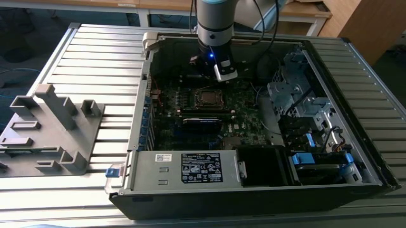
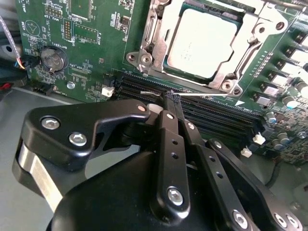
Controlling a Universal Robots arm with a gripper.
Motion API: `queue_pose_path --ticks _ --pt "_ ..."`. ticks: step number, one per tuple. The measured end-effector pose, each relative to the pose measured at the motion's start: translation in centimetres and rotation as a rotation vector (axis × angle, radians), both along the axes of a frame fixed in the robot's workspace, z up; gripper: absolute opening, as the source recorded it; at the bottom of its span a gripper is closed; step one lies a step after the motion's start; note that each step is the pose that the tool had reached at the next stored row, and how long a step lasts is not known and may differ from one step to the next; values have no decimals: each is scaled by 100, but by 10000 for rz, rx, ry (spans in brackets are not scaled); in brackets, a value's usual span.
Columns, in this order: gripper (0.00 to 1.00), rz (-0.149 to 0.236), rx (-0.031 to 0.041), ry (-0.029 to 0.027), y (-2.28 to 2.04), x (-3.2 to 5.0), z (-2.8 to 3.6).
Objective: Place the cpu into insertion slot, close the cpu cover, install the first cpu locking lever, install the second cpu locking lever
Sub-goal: 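Install the first cpu locking lever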
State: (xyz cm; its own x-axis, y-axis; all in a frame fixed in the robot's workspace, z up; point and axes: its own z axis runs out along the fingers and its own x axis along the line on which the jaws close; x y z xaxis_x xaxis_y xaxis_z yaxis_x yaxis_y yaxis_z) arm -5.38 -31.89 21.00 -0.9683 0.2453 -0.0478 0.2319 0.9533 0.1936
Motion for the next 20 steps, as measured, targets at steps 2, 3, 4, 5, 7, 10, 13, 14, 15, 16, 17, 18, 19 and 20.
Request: queue_pose_path --ticks 2,3,4,5,7,10,13,14,15,16,17,18,19,20 --pt "11 -27 1 -1 2 0 -1" --pt "11 -27 1 -1 2 0 -1" --pt "11 -27 1 -1 2 0 -1" --pt "11 -28 1 -2 3 0 -4" --pt "11 -31 1 -23 3 0 -18" --pt "11 -39 4 -56 2 0 -41" --pt "11 -44 1 -62 2 -1 -44" --pt "11 -44 2 -62 2 -1 -45" --pt "11 -44 2 -62 2 0 -45" --pt "11 -44 4 -63 2 0 -46" --pt "11 -48 4 -63 2 0 -47" --pt "11 -64 6 -69 3 0 -52" --pt "11 -90 6 -76 3 0 -57" --pt "11 -123 4 -87 2 -2 -60"
